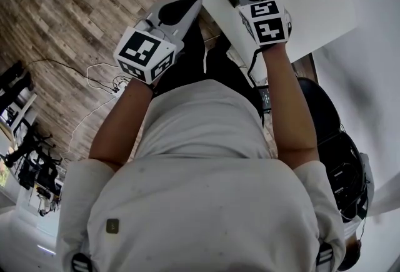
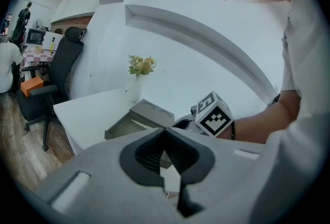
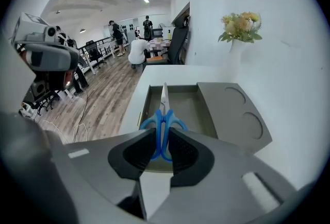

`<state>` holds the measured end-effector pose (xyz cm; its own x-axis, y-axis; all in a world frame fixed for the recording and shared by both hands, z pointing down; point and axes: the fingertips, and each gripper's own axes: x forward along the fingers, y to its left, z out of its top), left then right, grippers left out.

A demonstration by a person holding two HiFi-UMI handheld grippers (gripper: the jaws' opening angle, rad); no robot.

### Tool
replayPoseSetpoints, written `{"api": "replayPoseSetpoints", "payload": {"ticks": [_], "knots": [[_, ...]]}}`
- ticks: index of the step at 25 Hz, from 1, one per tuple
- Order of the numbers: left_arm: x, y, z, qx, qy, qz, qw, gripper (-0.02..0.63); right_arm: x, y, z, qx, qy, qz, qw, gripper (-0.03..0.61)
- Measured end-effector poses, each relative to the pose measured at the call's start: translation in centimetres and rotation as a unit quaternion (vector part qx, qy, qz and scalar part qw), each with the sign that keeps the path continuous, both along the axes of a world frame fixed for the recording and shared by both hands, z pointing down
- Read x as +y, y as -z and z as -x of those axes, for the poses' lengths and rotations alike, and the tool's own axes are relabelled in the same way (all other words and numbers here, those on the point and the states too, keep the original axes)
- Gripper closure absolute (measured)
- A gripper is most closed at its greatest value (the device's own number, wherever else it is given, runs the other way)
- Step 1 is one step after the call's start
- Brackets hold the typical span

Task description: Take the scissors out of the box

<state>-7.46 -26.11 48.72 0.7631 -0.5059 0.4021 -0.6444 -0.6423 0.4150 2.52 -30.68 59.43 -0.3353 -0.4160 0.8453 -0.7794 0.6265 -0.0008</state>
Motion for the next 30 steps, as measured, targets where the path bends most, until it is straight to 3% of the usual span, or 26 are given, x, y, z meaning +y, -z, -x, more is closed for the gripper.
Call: {"api": "replayPoseSetpoints", "payload": {"ticks": [6,15,30], "knots": [[2.6,3.1,-3.1,-0.003,0.001,-0.026,0.9997,0.612,2.4,5.6,-2.3,-0.041,-0.004,-0.043,0.998,0.483],[3.3,7.0,-4.2,-0.003,0.005,-0.06,0.9982,0.612,4.1,13.1,-2.8,-0.1,-0.008,-0.088,0.991,0.483],[10.1,12.2,-8.9,-0.02,0.03,-0.14,0.9896,0.612,12.5,20.6,-8.4,-0.183,0.003,-0.172,0.968,0.483]]}}
